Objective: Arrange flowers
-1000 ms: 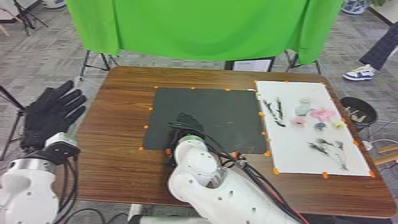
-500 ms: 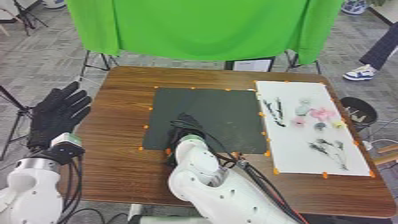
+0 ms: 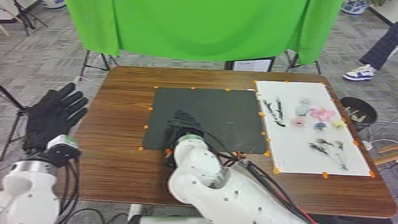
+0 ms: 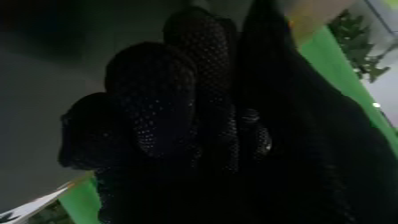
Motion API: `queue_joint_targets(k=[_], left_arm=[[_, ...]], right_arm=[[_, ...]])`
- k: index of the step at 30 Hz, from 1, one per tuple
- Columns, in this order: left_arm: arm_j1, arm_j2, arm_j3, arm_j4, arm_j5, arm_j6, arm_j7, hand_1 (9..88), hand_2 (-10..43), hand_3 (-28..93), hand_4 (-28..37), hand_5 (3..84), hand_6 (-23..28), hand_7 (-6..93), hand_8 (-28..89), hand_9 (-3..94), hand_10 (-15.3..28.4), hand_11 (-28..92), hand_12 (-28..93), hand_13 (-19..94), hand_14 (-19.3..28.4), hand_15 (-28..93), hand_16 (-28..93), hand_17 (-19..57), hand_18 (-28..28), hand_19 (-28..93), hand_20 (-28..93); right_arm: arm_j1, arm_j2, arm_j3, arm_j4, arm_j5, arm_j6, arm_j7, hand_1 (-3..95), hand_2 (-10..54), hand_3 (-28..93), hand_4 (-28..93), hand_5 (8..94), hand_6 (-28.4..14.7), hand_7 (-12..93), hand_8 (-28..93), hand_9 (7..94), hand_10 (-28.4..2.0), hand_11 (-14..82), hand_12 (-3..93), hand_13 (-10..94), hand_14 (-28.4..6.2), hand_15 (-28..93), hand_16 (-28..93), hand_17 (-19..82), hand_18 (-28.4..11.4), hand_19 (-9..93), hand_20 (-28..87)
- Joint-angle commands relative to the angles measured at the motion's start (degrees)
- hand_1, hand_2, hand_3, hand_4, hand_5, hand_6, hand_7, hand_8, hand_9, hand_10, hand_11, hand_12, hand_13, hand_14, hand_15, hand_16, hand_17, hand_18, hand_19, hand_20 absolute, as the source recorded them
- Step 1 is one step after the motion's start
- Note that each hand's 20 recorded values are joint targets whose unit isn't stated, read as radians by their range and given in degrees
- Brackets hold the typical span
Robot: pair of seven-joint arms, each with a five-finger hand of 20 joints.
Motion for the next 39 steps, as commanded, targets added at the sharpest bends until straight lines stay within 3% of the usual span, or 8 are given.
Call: queue_joint_targets(k=[1,4,6,17,20,22,33,39], left_arm=[[1.62,-0.94,-0.91,-0.47,-0.48,-0.47,1.2,26.9,10.1,71,-28.3,41.7,10.1,11.4,-7,33.8,16.7,21,14,21,16.5,34,-5,-6.4,15.2,33,10],[2.71,-1.93,-1.96,-0.59,-0.5,-0.94,1.68,26.9,10.0,71,-28.3,41.6,10.0,11.5,-7,33.8,16.7,21,14,21,16.5,34,-5,-6.3,15.2,33,10],[3.74,-2.84,-2.7,-0.89,0.37,-0.97,1.7,27.0,10.0,71,-28.3,41.7,10.1,11.5,-7,33.8,16.8,21,14,21,16.5,34,-5,-6.4,15.2,33,10],[6.67,-4.21,-4.18,-1.88,0.57,-0.98,2.59,26.8,9.9,71,-28.3,41.5,9.9,11.6,-7,33.8,16.7,21,14,21,16.5,34,-5,-6.3,15.1,33,10],[6.82,-4.28,-4.55,-2.0,0.55,-1.36,2.99,26.8,9.9,71,-28.3,41.5,9.9,11.5,-7,33.9,16.7,21,14,21,16.5,34,-5,-6.4,15.2,33,10],[6.65,-4.3,-4.57,-2.01,0.98,-1.66,3.0,26.8,9.9,71,-28.3,41.6,9.9,11.6,-7,33.9,16.7,21,14,21,16.6,34,-5,-6.4,15.2,33,10],[5.03,-4.47,-3.79,-1.11,0.66,-2.92,2.54,26.9,9.9,71,-28.3,41.7,10.1,11.5,-7,34.2,16.6,21,14,21,16.5,35,-5,-6.4,15.3,33,10],[5.73,-4.54,-4.49,-1.49,0.83,-2.67,2.52,27.4,10.9,72,-28.2,41.7,10.0,11.6,-7,34.3,16.6,22,14,22,16.5,34,-5,-6.3,15.3,33,10]], right_arm=[[1.78,2.58,1.51,-4.26,-0.9,-3.7,-1.7,39.5,-9.5,69,-18,70.6,-8.4,46,16,92.3,-13.9,26.1,27.0,94,-6.8,46,34,73,-11.5,88,17],[1.16,4.62,4.23,-7.55,1.29,-5.91,-1.83,35.9,-9.5,70,-18,70.1,-9.5,47,-7,91.2,-14.9,25.7,26.4,94,-7.1,45,35,72,-11.3,90,13],[-0.8,6.6,7.62,-10.21,-1.03,-5.72,-3.18,34.8,-9.5,68,-18,69.7,-9.5,46,-10,90.6,-15.7,25.1,26.1,94,-7.5,44,35,72,-11.4,91,12],[-8.01,26.12,24.52,-20.17,-5.46,-3.21,-2.93,36.4,-9.5,67,-19,70.5,-8.0,36,-9,86.8,-16.5,27.5,27.4,89,-8.3,48,39,67,-12.6,93,17],[-15.2,24.68,34.92,-20.56,-9.69,-7.63,-3.59,36.6,-9.5,67,-19,69.4,-8.0,32,-8,84.1,-16.6,28.2,27.7,86,-8.3,49,39,63,-15.6,93,23],[-16.5,31.47,35.01,-21.73,-5.48,-4.36,1.13,36.8,-9.5,68,-20,68.4,-8.2,30,-8,82.1,-17.2,28.8,27.8,84,-9.2,51,39,60,-17.8,93,25],[-36.88,36.23,55.05,-28.82,-5.44,-12.56,5.84,38.3,-9.5,67,-23,66.5,-8.3,19,-8,80.4,-17.3,29.8,28.0,81,-10.1,56,38,57,-19.2,93,29],[-42.96,36.32,60.76,-30.1,-3.78,-14.96,6.23,38.5,-9.5,66,-24,64.6,-8.7,16,-7,79.3,-17.5,29.7,28.2,80,-10.5,57,39,56,-19.8,93,32]])
